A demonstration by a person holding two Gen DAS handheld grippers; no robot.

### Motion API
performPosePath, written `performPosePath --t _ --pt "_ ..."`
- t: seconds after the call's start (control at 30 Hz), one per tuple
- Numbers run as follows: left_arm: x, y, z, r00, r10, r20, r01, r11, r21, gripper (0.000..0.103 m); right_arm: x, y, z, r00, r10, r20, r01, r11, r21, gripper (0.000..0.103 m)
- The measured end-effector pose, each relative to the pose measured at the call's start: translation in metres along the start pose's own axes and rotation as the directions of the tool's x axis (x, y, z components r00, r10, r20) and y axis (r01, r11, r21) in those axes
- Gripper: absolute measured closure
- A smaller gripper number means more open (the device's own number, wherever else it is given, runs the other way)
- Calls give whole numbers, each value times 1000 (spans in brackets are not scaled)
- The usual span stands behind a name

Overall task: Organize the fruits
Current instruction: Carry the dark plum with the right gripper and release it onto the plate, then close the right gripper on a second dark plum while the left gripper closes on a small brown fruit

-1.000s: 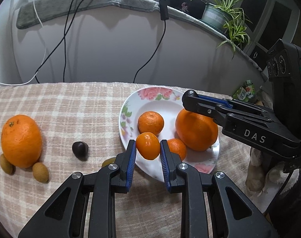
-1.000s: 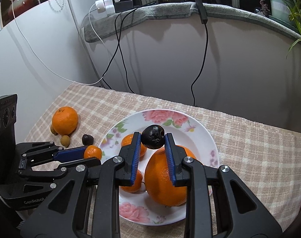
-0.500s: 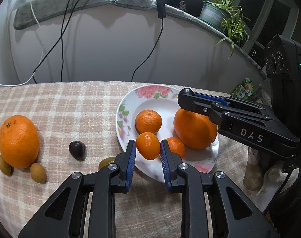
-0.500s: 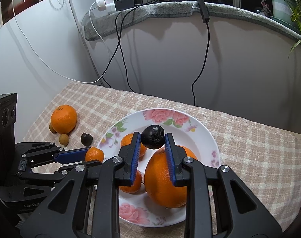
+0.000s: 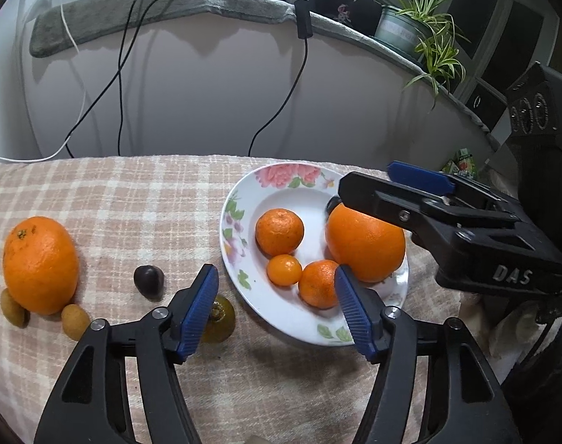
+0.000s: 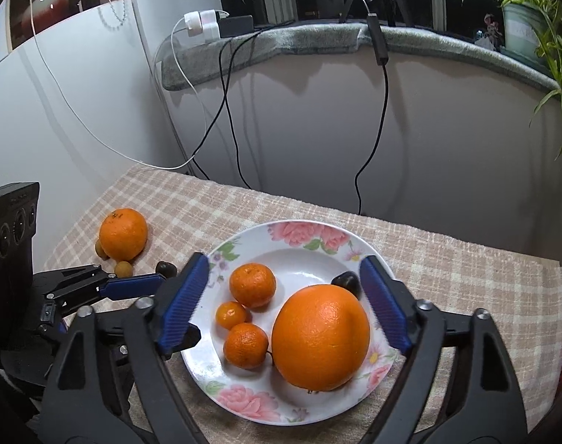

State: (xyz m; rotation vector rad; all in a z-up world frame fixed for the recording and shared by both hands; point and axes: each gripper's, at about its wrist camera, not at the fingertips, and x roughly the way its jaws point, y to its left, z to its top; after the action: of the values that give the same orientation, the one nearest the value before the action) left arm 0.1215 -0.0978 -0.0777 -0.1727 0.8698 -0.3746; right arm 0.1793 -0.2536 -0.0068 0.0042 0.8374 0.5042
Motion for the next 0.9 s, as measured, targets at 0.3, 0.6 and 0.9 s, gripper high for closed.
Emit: performPosePath --t 0.3,0.6,0.9 --pt "-3 -2 0 1000 24 5 -24 1000 11 33 -6 8 3 999 -32 18 32 999 -28 7" --pt "-12 4 -2 999 47 19 -47 999 2 33 -10 10 3 999 -29 25 29 999 -13 7" --pt "-30 24 -9 997 65 39 -63 998 -29 33 -19 28 2 999 9 40 -9 1000 -5 7"
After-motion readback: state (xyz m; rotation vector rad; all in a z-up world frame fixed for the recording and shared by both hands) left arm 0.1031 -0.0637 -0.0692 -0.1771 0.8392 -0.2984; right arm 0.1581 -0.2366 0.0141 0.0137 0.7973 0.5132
